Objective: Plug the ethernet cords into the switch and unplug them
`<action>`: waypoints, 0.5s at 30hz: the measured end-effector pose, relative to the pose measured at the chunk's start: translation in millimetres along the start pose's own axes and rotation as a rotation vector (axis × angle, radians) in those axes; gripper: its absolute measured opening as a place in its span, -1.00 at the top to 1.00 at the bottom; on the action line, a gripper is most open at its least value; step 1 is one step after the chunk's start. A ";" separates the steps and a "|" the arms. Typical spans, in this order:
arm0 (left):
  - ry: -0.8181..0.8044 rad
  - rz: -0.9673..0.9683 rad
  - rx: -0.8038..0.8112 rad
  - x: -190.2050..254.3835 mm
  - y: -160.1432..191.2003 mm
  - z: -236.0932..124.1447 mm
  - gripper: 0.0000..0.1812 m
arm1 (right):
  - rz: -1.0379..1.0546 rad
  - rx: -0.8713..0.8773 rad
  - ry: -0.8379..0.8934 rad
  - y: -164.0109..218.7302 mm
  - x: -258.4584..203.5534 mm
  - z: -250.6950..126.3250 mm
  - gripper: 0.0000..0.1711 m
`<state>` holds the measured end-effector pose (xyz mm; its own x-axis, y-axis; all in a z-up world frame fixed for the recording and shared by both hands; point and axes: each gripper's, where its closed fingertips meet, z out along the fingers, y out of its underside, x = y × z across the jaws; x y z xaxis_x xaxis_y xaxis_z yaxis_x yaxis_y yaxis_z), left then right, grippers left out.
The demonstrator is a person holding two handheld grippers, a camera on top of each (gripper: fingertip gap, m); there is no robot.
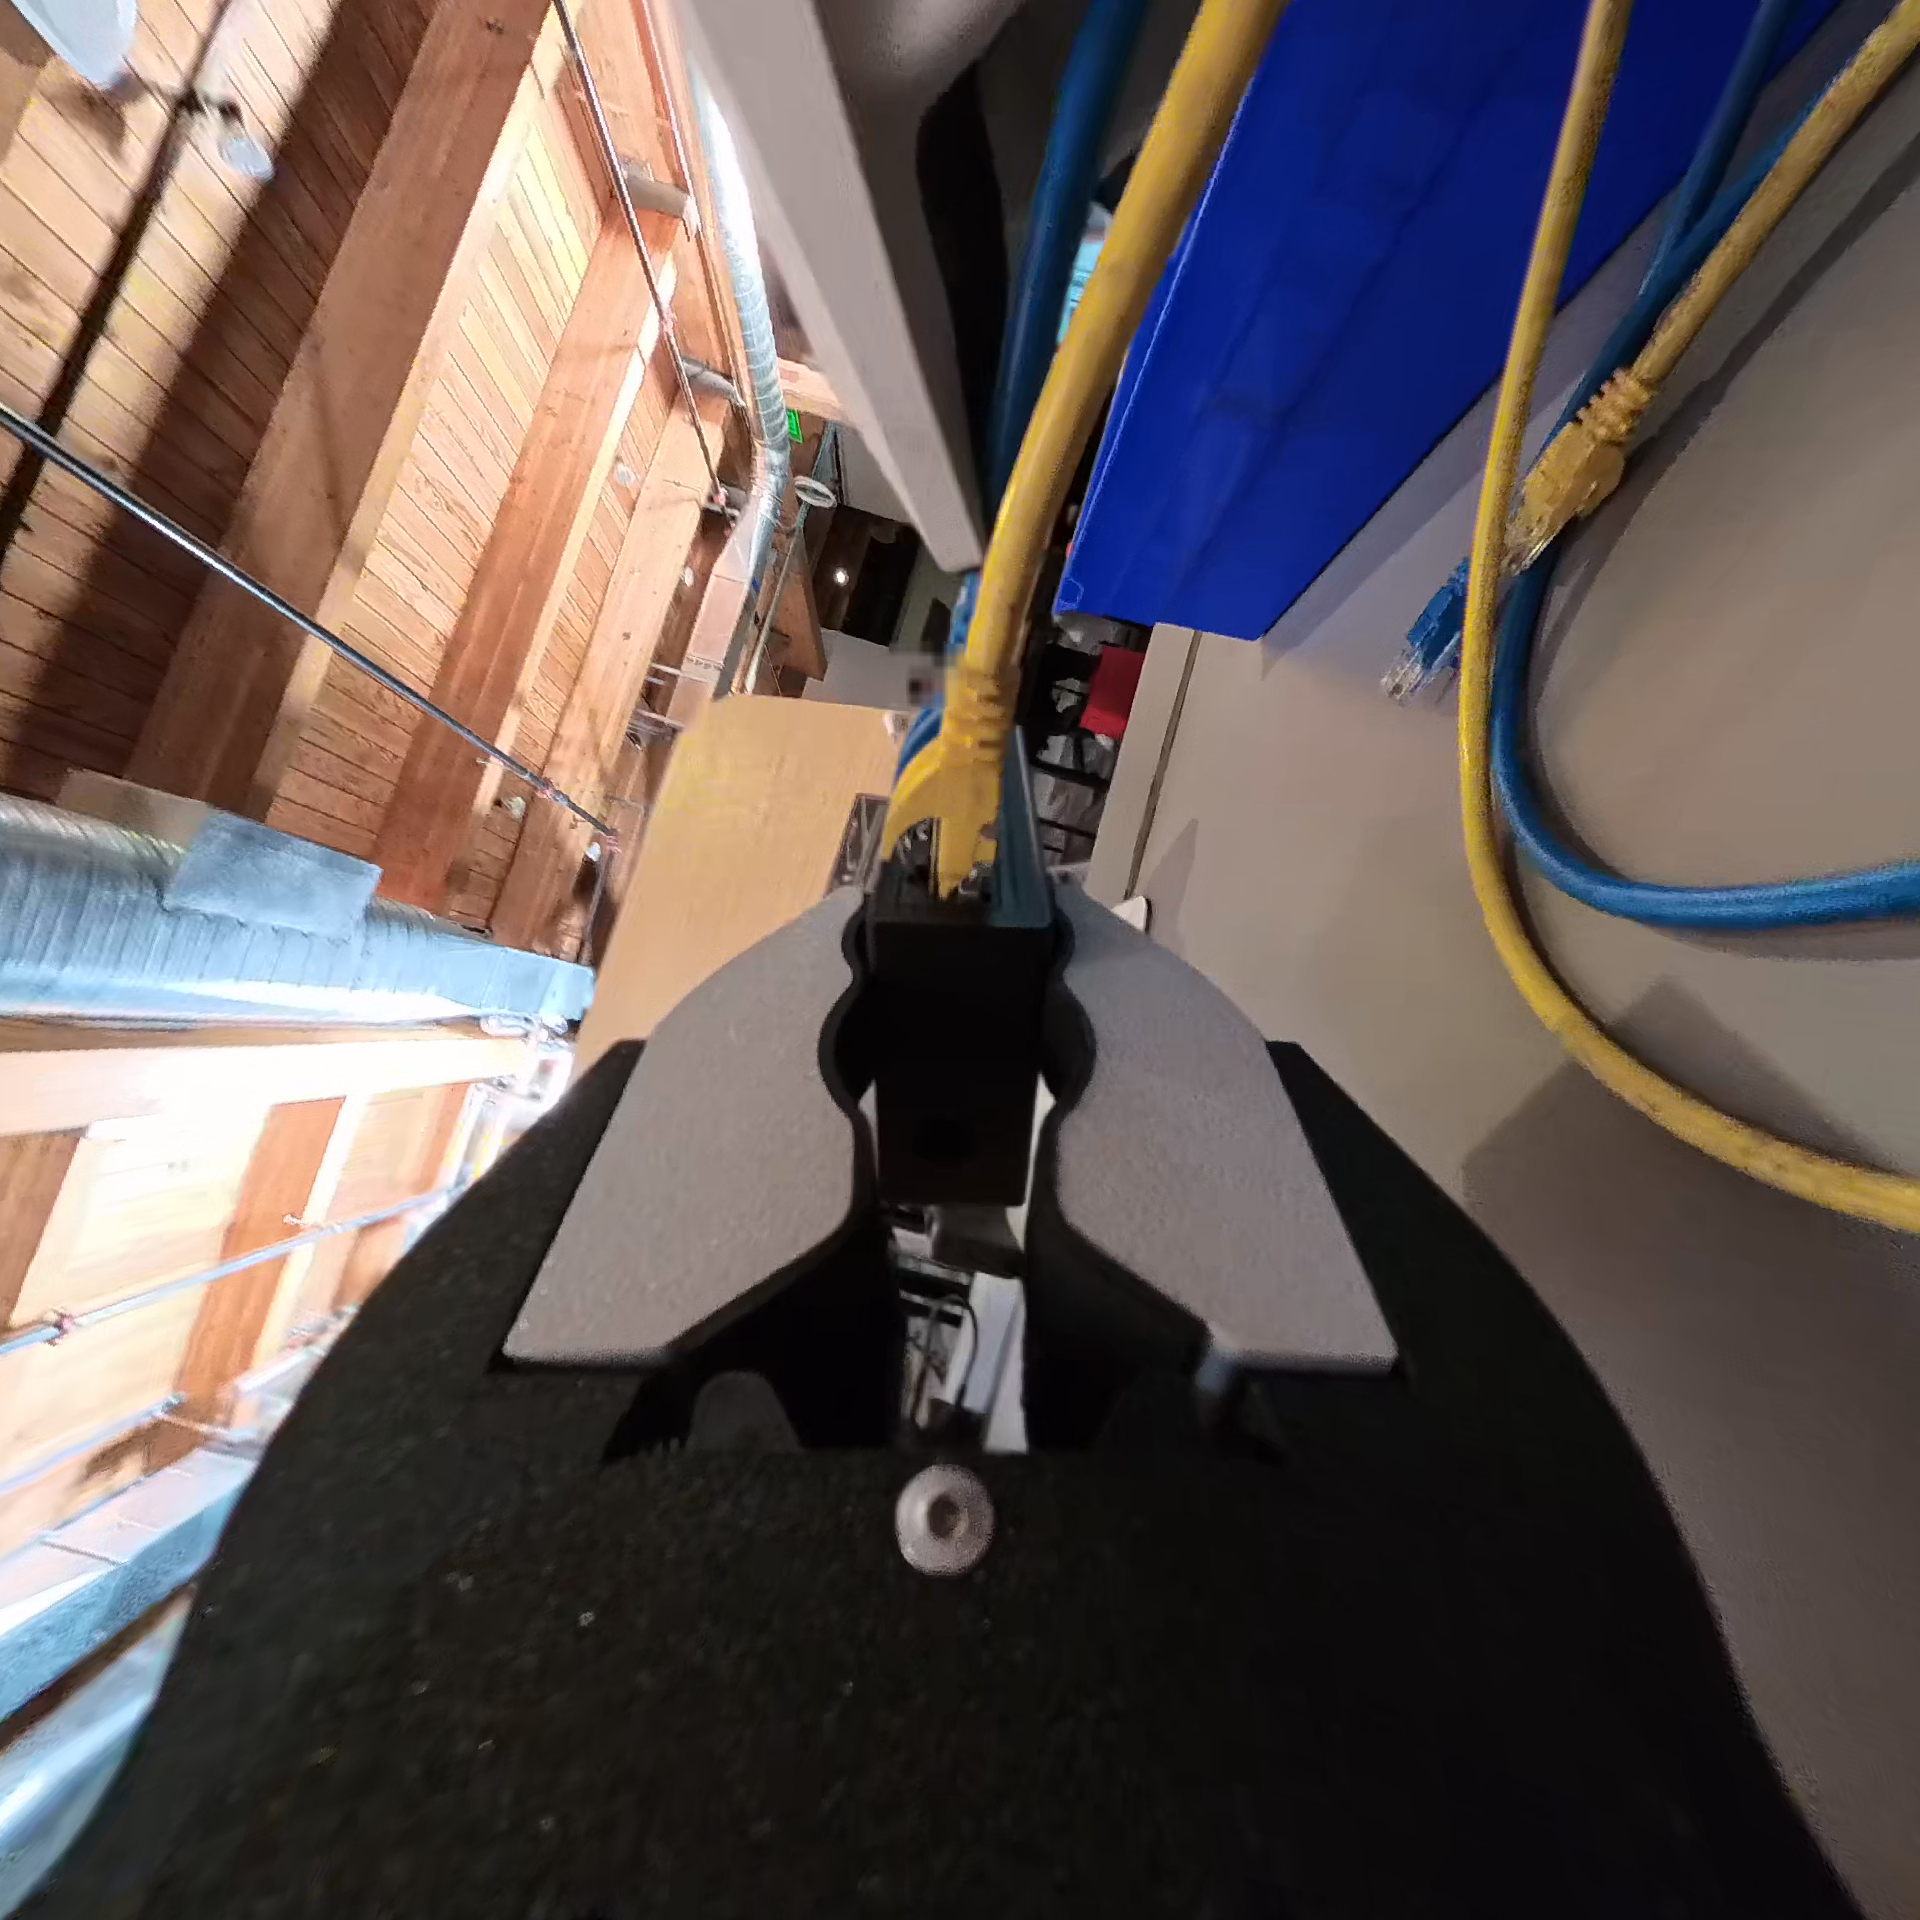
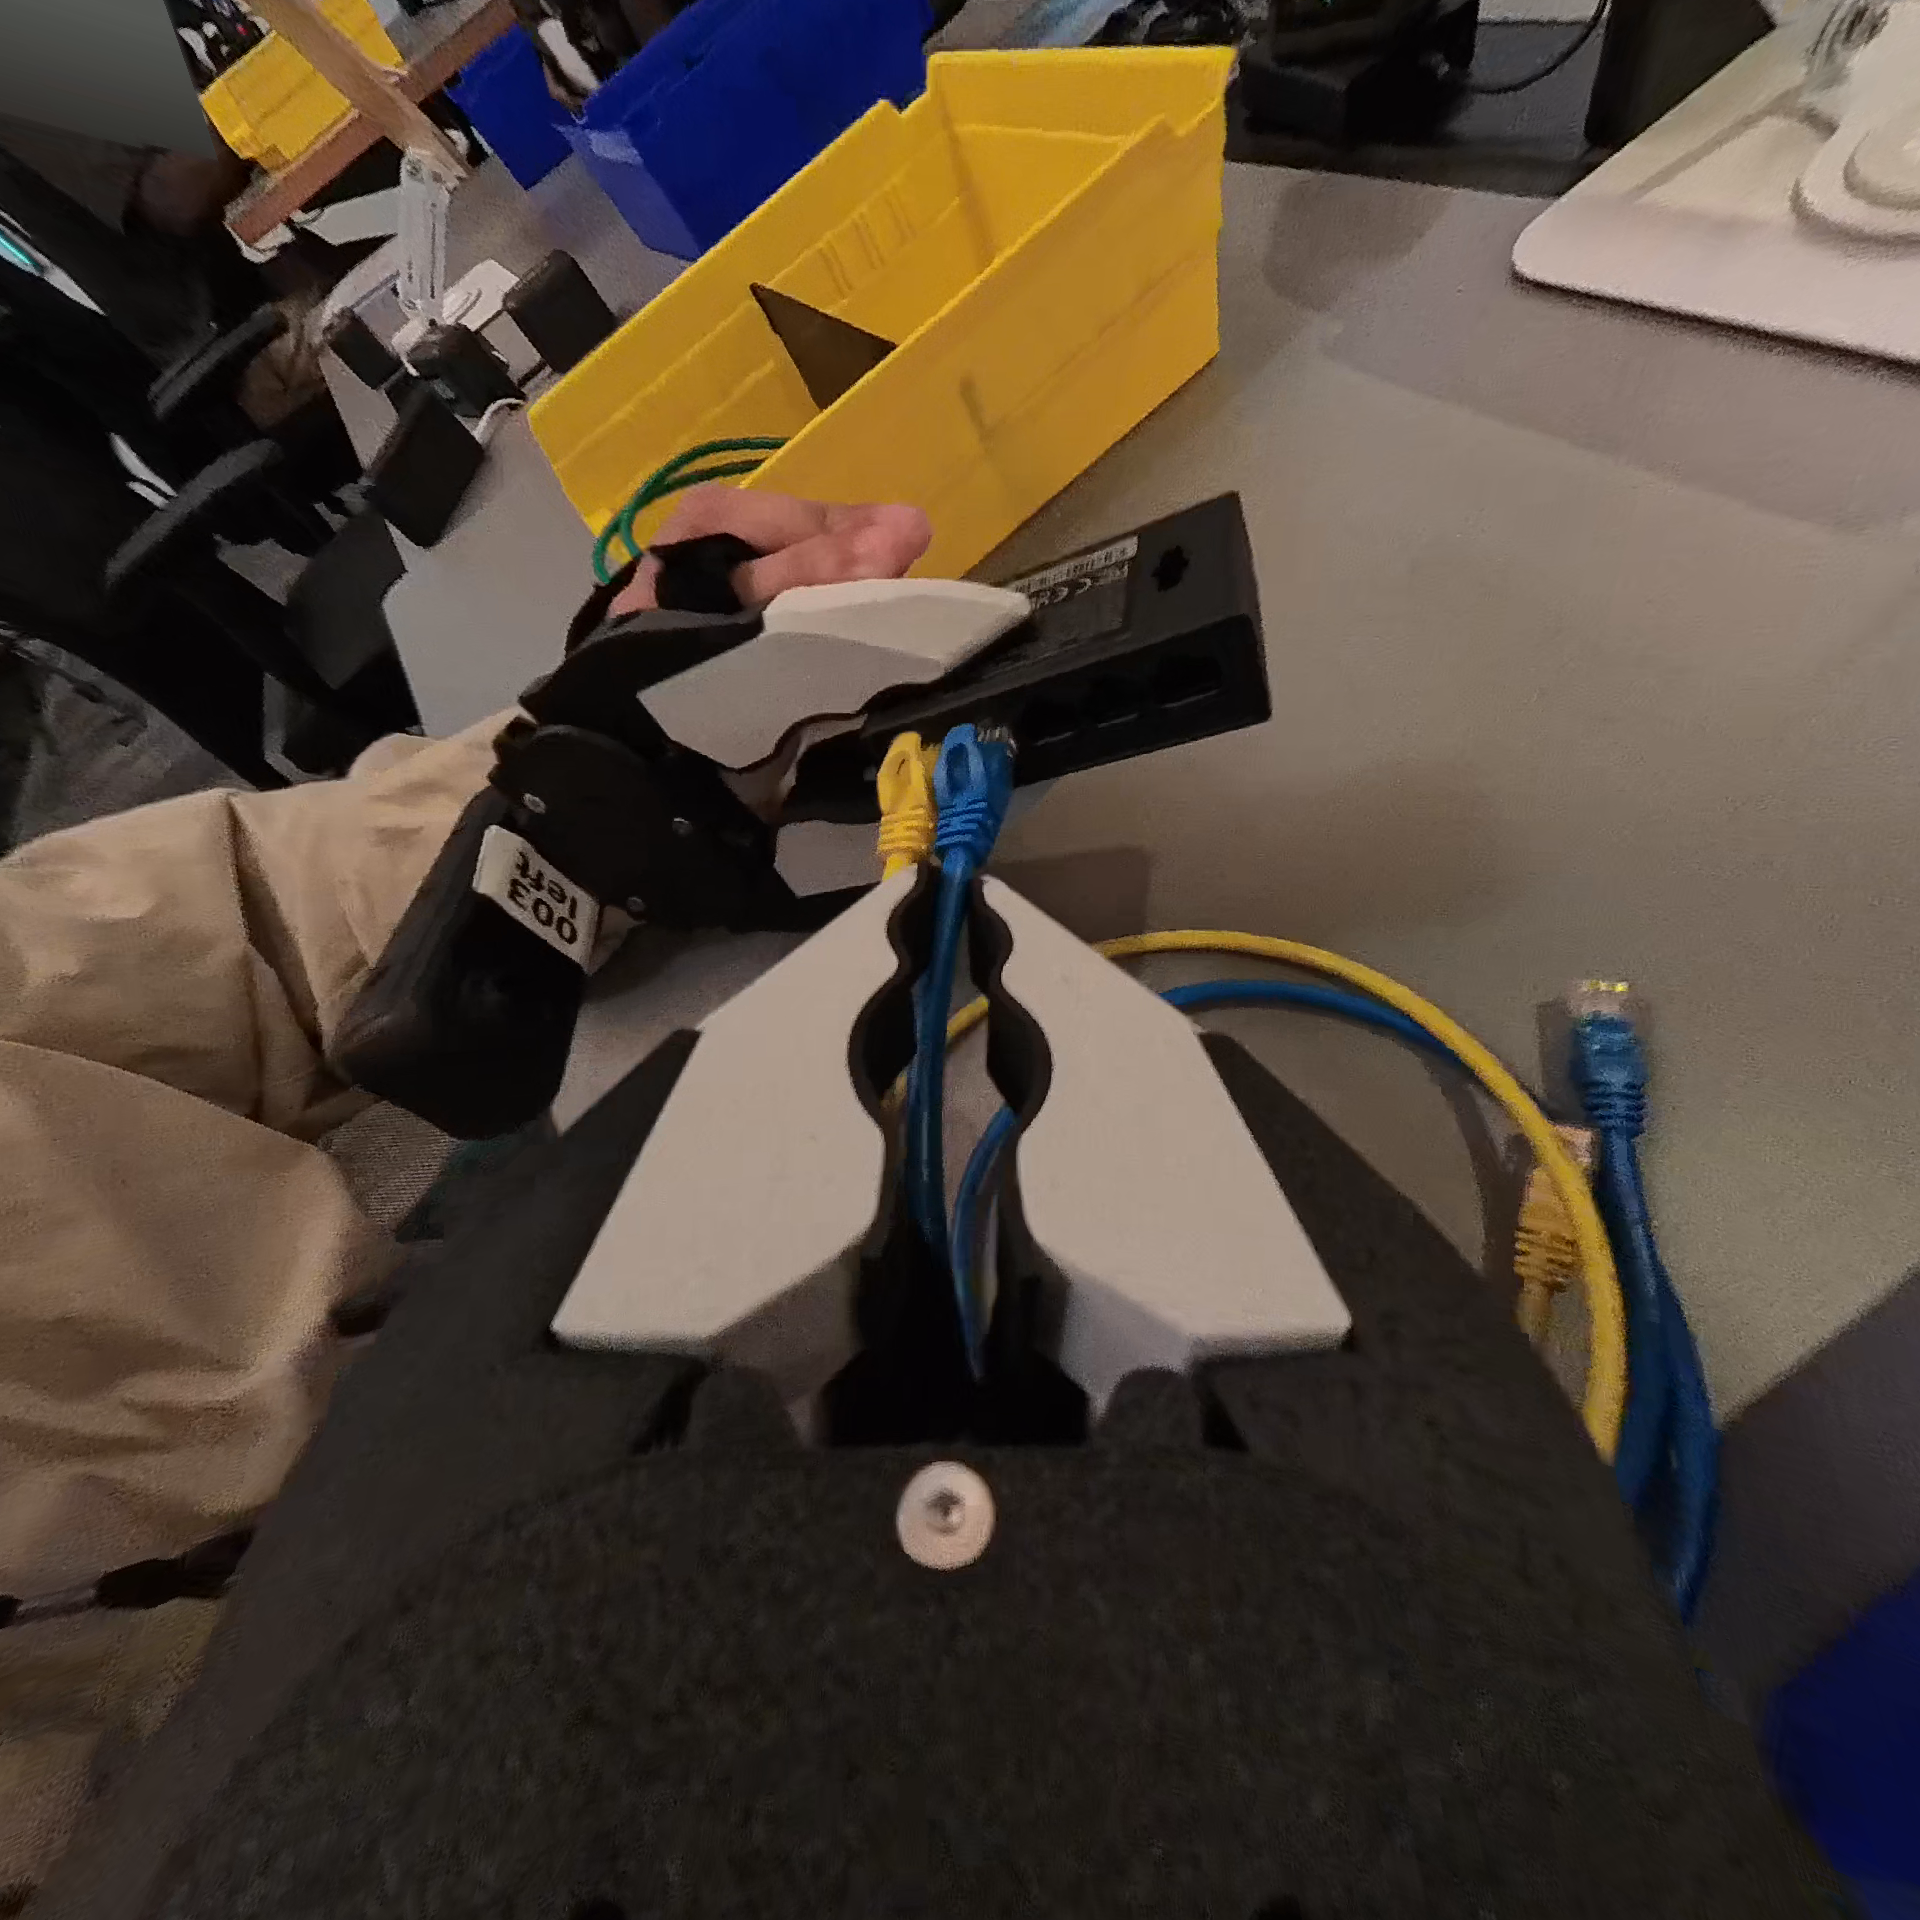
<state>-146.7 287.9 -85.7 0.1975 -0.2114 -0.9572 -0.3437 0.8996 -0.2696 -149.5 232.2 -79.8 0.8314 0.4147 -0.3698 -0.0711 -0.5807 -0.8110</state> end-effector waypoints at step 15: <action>-0.028 -0.012 0.004 -3.3 -11.1 -7.8 0.72 | -0.259 0.015 0.075 -1.0 -4.3 -2.2 0.95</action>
<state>-150.7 275.6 -80.3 0.2275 -0.2114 -0.9505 -0.3378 0.8984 -0.2807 -151.8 229.4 -76.4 0.8612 0.4949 -0.1156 0.1413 -0.4517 -0.8809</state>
